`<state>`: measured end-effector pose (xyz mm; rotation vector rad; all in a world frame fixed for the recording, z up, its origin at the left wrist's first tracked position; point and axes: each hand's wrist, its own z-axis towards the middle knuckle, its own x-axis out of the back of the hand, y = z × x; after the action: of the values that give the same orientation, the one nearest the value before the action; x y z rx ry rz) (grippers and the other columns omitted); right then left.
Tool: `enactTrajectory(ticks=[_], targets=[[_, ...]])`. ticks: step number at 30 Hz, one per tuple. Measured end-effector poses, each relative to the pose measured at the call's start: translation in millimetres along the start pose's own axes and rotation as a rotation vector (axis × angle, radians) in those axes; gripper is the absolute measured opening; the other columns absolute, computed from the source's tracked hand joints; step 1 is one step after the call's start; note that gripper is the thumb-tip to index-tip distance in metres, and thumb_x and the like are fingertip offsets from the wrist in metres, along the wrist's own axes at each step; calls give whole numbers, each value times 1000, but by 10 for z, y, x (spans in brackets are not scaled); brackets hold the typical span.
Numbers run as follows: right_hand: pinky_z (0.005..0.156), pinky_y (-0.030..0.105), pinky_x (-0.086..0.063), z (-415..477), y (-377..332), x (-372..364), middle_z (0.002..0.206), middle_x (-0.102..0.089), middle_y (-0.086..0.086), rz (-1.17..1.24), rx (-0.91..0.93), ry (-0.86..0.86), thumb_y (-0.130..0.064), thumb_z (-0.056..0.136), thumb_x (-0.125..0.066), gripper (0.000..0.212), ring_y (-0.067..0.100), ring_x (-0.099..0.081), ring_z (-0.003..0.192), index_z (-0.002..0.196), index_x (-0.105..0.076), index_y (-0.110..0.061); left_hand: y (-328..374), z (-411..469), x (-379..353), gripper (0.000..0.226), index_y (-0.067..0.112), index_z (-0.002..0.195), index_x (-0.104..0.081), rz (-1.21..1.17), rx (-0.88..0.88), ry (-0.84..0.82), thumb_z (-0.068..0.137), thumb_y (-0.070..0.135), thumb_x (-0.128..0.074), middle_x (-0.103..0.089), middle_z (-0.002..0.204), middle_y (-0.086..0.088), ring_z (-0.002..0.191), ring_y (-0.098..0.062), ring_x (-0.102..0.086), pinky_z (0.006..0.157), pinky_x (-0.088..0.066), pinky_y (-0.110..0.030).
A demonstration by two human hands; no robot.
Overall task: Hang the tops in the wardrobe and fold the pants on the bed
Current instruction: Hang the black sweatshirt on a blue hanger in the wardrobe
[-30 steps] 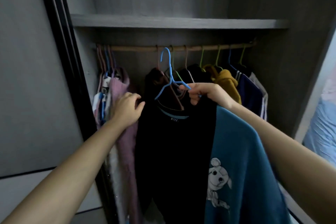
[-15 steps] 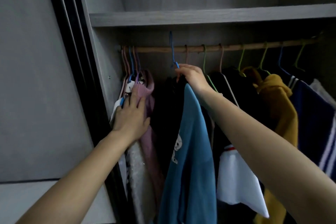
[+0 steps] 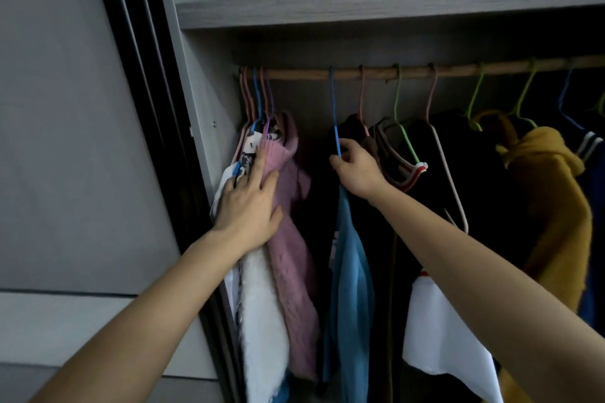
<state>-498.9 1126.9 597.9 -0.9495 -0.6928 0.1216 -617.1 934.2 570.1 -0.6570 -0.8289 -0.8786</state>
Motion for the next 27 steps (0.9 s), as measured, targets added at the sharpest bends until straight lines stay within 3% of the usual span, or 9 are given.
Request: enactTrajectory(ticks=[2, 5, 8, 12, 16, 21, 27], targets=[[101, 30, -40, -197, 17, 17, 135, -57, 17, -227, 117, 17, -19, 95, -59, 60, 32, -54, 125, 150, -38, -6, 1, -60, -27, 76, 14, 154, -26, -19, -3, 10, 90, 42, -55, 25, 162, -11, 139, -41, -35, 111, -34, -50], [111, 28, -32, -566, -10, 34, 155, -36, 18, -345, 190, -75, -22, 97, -56, 71, 32, -39, 140, 157, -23, -6, 17, -166, -83, 81, 12, 156, -19, -30, 1, 25, 90, 42, -56, 18, 163, -14, 149, -36, -18, 119, -21, -52], [116, 34, -31, -1070, 52, 23, 161, -26, 13, -458, 220, -49, -33, 101, -50, 70, 28, -28, 147, 159, -18, -11, 75, -352, -146, 86, 14, 157, -20, -165, 30, 38, 87, 41, -61, -2, 165, -16, 150, -36, -10, 119, -16, -56], [113, 42, -38, -1926, 324, -20, 157, -36, 14, -677, 252, 88, -42, 104, -44, 62, 29, -35, 145, 156, -30, -12, 295, -851, -365, 80, 10, 153, -30, -360, 73, 93, 86, 35, -64, -19, 161, -20, 148, -42, -13, 113, -24, -61], [118, 40, -29, -2790, 745, 20, 160, -31, 15, -803, 119, 82, -44, 105, -41, 60, 30, -29, 148, 155, -32, -13, 690, -1491, -650, 65, 9, 147, -43, -478, 69, 91, 91, 36, -61, -29, 158, -20, 146, -39, -25, 112, -30, -56], [119, 51, -28, -3680, 1182, 250, 161, -27, 20, -911, -67, 17, -44, 103, -44, 60, 35, -23, 150, 154, -36, -12, 1297, -2307, -825, 60, 8, 144, -47, -633, 89, -94, 92, 34, -60, -35, 155, -19, 143, -37, -32, 112, -32, -52], [124, 47, -14, -4708, 1532, 796, 166, -11, 17, -970, -334, -25, -57, 101, -36, 70, 33, -9, 154, 159, -21, -20, 2137, -2906, -769, 62, 9, 146, -45, -671, 83, -292, 92, 32, -63, -33, 156, -18, 144, -36, -30, 111, -32, -52]])
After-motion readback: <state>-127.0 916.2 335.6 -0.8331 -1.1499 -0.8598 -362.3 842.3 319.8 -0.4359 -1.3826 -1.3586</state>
